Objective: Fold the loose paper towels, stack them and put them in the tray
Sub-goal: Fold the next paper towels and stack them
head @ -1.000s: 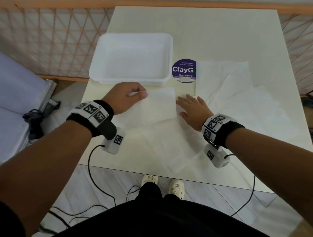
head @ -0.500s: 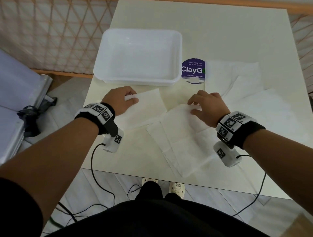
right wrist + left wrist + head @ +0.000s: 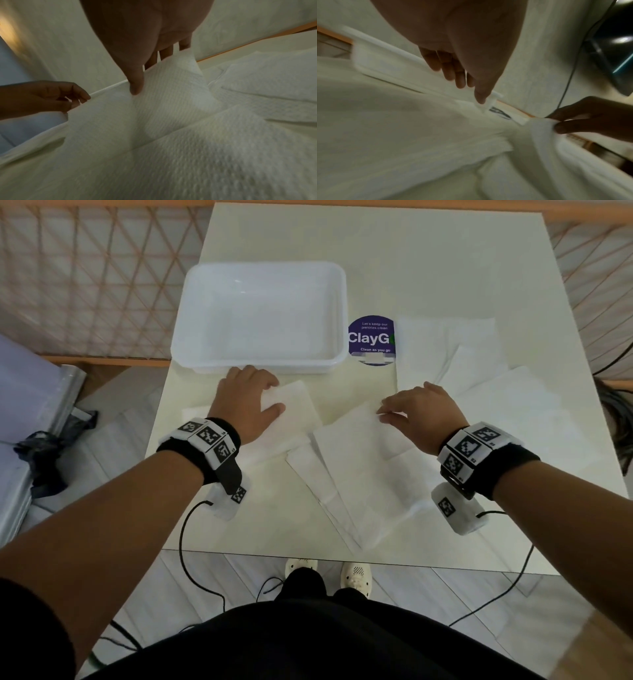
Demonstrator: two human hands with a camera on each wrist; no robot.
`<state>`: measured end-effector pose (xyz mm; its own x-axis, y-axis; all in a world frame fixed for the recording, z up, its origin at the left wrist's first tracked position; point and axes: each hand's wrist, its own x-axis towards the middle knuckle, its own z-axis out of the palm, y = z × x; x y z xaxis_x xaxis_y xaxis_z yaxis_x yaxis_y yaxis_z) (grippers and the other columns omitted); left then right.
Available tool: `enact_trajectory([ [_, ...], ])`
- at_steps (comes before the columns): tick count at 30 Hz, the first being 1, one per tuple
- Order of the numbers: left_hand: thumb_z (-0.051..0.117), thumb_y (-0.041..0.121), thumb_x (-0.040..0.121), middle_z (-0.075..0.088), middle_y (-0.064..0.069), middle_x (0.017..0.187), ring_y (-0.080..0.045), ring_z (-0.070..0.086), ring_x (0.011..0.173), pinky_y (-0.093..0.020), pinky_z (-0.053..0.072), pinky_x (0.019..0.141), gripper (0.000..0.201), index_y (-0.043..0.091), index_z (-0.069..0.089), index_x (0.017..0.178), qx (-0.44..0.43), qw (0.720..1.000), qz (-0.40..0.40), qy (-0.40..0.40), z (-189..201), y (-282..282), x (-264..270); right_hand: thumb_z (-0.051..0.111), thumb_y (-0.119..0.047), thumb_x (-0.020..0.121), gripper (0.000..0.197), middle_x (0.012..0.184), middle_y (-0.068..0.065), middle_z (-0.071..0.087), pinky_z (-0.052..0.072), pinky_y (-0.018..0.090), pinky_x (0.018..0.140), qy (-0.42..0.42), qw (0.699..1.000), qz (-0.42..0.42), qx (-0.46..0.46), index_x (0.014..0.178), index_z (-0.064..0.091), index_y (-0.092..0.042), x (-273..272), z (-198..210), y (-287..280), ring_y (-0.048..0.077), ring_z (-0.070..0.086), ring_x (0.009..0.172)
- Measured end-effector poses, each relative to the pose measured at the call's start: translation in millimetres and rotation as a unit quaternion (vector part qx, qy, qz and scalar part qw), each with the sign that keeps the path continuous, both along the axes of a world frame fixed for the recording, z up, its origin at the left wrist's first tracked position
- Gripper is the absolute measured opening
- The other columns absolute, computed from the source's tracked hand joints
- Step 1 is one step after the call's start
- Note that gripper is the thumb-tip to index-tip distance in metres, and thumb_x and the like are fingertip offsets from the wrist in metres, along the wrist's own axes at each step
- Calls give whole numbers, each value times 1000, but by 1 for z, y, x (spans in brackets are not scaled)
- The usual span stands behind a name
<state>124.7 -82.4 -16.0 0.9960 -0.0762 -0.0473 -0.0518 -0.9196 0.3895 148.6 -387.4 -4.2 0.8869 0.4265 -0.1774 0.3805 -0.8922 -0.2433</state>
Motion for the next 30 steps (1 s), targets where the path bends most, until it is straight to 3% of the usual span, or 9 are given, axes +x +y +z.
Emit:
enact_trajectory([
  [2, 64, 42, 86, 54, 5, 106, -17, 48, 103, -29, 39, 88, 37, 19, 58, 115, -92, 995, -33, 13, 7, -26, -6, 50, -38, 95, 27, 132, -8, 57, 19, 38, 112, -15, 1000, 3, 19, 114, 68, -29, -1, 3, -6, 19, 49, 123],
  [5, 63, 54, 82, 56, 12, 110, -5, 54, 99, -21, 44, 82, 48, 24, 54, 118, -233, 968, -16, 88, 16, -67, -17, 53, -36, 94, 26, 117, -2, 66, 33, 37, 104, -34, 996, -17, 81, 108, 71, -23, -5, 11, -16, 23, 58, 107],
  [10, 79, 56, 66, 64, 11, 113, -7, 62, 101, -30, 52, 89, 73, 29, 48, 125, -308, 929, -4, 207, 5, -100, -28, 49, -34, 96, 22, 86, -3, 69, 50, 36, 76, -16, 980, -102, 168, 100, 65, -19, -11, 29, -36, 22, 62, 82],
  [13, 75, 31, 81, 72, 1, 105, -16, 68, 95, -42, 52, 92, 38, 15, 62, 113, -302, 928, 7, 217, -8, -106, -31, 49, -36, 95, 23, 93, -4, 70, 50, 36, 80, -23, 977, -115, 179, 102, 66, -21, -12, 34, -46, 21, 62, 87],
  [16, 69, 24, 86, 73, -13, 92, -27, 71, 84, -45, 55, 85, 27, 4, 64, 102, -297, 929, 56, 214, -14, -106, -33, 53, -35, 95, 23, 101, -2, 68, 47, 33, 82, -24, 976, -100, 190, 104, 70, -22, -18, 31, -54, 18, 61, 93],
  [19, 69, 22, 86, 72, -12, 84, -27, 71, 77, -41, 57, 81, 18, 6, 63, 92, -294, 930, 74, 209, -16, -103, -34, 58, -30, 92, 19, 100, -4, 67, 38, 23, 79, -26, 979, -54, 195, 104, 72, -23, -27, 21, -60, 16, 59, 93],
  [21, 70, 21, 85, 69, -3, 82, -21, 68, 75, -29, 55, 77, 10, 14, 63, 86, -266, 944, 68, 182, -17, -100, -35, 64, -28, 89, 15, 102, -5, 68, 40, 25, 81, -27, 981, -18, 194, 101, 73, -25, -36, 15, -64, 17, 59, 94],
  [24, 70, 12, 84, 65, 6, 86, -3, 60, 74, -6, 43, 71, 13, 19, 67, 95, -243, 957, 57, 146, -17, -96, -37, 71, -25, 84, 13, 104, -4, 69, 46, 35, 85, -31, 981, 42, 185, 95, 75, -26, -51, 5, -70, 20, 57, 96],
  [30, 53, -2, 88, 69, 1, 99, -10, 64, 86, -21, 51, 86, 28, 15, 64, 108, -271, 945, 69, 173, -21, -91, -42, 72, -34, 79, 22, 129, -7, 57, 35, 44, 103, 14, 990, 93, 110, 101, 73, -33, -80, -13, -73, 24, 43, 125],
])
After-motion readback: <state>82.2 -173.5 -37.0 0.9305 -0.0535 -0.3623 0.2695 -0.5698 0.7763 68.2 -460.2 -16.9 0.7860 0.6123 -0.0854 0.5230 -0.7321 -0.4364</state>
